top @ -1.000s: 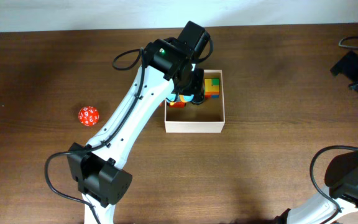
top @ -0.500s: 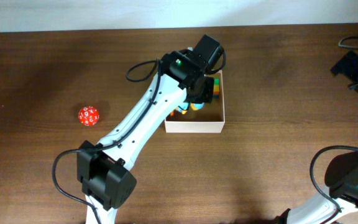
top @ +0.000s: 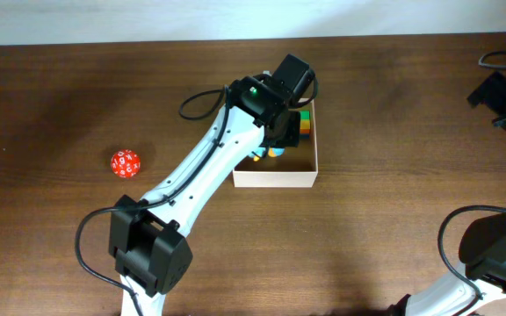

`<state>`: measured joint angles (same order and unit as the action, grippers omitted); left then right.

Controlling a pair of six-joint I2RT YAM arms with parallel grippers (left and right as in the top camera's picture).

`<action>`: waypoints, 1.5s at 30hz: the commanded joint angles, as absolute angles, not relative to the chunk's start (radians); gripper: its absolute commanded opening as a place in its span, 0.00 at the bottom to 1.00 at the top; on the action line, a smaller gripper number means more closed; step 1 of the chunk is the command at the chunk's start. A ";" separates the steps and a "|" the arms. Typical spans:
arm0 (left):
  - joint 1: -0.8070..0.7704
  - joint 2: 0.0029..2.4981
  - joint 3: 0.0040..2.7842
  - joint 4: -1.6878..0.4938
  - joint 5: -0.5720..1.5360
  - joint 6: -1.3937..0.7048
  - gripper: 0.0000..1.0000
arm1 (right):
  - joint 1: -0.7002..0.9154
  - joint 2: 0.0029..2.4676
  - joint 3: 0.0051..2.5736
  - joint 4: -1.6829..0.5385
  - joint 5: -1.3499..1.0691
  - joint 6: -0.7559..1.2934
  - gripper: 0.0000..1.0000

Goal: Pack container
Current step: 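Carry the duck right and lower it into the box, then open the left gripper and move it back to the red ball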

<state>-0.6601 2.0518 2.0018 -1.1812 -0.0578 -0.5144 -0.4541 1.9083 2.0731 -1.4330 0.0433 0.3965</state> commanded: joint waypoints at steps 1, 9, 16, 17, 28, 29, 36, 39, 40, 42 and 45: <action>-0.658 2.049 1.971 -1.166 -0.076 -0.524 0.02 | -0.452 1.887 2.086 -1.433 0.045 0.405 0.99; -0.658 2.049 1.915 -1.112 -0.076 -0.524 0.02 | -0.452 1.887 2.086 -1.433 0.045 0.405 0.99; -0.658 2.049 1.915 -1.106 -0.076 -0.524 0.32 | -0.452 1.887 2.086 -1.433 0.045 0.405 0.99; -0.658 2.049 1.916 -1.106 -0.076 -0.523 0.49 | -0.452 1.887 2.086 -1.433 0.045 0.405 0.99; -0.656 2.049 1.917 -1.054 -0.095 -0.518 0.87 | -0.452 1.887 2.086 -1.433 0.045 0.405 0.99; -0.652 2.049 1.921 -1.052 -0.110 -0.507 0.93 | -0.452 1.887 2.086 -1.433 0.045 0.405 0.99; -0.526 2.032 2.073 -1.182 -0.133 -0.391 0.99 | -0.452 1.887 2.086 -1.433 0.045 0.405 0.99; -0.443 2.003 2.119 -1.266 -0.132 -0.345 0.99 | -0.452 1.887 2.086 -1.433 0.045 0.405 0.99; -0.395 1.983 2.120 -1.302 -0.133 -0.326 0.99 | -0.452 1.887 2.086 -1.433 0.045 0.405 0.99; -0.337 1.969 2.120 -1.349 -0.138 -0.314 0.99 | -0.452 1.887 2.086 -1.433 0.045 0.405 0.99; -0.251 1.967 2.120 -1.425 -0.141 -0.283 0.99 | -0.452 1.887 2.086 -1.433 0.045 0.405 0.99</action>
